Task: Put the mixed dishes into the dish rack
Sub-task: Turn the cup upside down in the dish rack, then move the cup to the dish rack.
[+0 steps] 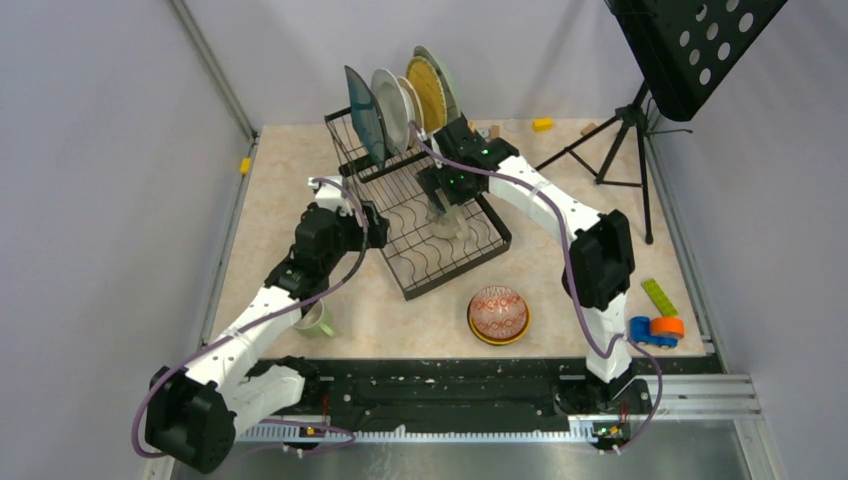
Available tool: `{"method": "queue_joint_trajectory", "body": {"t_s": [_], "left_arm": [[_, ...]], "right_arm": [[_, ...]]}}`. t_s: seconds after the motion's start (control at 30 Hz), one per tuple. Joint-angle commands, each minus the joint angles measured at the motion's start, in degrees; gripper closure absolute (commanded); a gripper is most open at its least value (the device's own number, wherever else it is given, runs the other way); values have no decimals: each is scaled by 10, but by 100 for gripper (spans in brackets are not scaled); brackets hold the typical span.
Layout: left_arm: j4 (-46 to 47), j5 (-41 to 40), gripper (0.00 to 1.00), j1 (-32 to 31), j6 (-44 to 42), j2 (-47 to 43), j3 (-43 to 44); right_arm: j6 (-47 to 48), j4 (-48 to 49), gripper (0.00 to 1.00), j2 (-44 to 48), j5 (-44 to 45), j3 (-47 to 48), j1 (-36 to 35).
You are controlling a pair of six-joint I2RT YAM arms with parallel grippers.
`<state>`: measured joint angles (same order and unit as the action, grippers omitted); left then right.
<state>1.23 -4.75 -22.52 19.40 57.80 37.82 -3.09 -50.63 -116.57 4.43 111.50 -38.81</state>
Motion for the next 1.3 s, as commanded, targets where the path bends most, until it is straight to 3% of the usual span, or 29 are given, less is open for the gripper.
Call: {"method": "queue_joint_trajectory", "body": {"t_s": [0.0, 0.23, 0.4, 0.6, 0.7, 0.8, 0.9, 1.03, 1.1, 1.27], "left_arm": [[11, 7, 1, 3, 5, -1, 18], [10, -4, 1, 5, 20, 8, 15], [10, -21, 1, 14, 56, 13, 3], [25, -9, 6, 22, 95, 18, -20], [31, 5, 8, 24, 103, 26, -25], [35, 16, 9, 24, 110, 33, -27], [46, 27, 11, 25, 114, 37, -31], [49, 33, 13, 25, 116, 44, -34], [58, 43, 13, 26, 113, 46, -38], [61, 45, 13, 27, 112, 51, -38]], "right_arm": [[-3, 13, 11, 21, 5, 26, -7], [-33, 92, 12, 94, -58, -34, -7], [-102, 201, 18, 203, -46, -182, -4], [-184, 316, 33, 288, -81, -363, 16], [-214, 328, 54, 290, -112, -406, 29], [-238, 352, 47, 280, -137, -433, 40], [-247, 384, 48, 268, -151, -449, 52], [-241, 400, 52, 245, -166, -447, 73], [-236, 409, 60, 231, -181, -446, 82], [-203, 405, 63, 198, -212, -429, 87]]}}
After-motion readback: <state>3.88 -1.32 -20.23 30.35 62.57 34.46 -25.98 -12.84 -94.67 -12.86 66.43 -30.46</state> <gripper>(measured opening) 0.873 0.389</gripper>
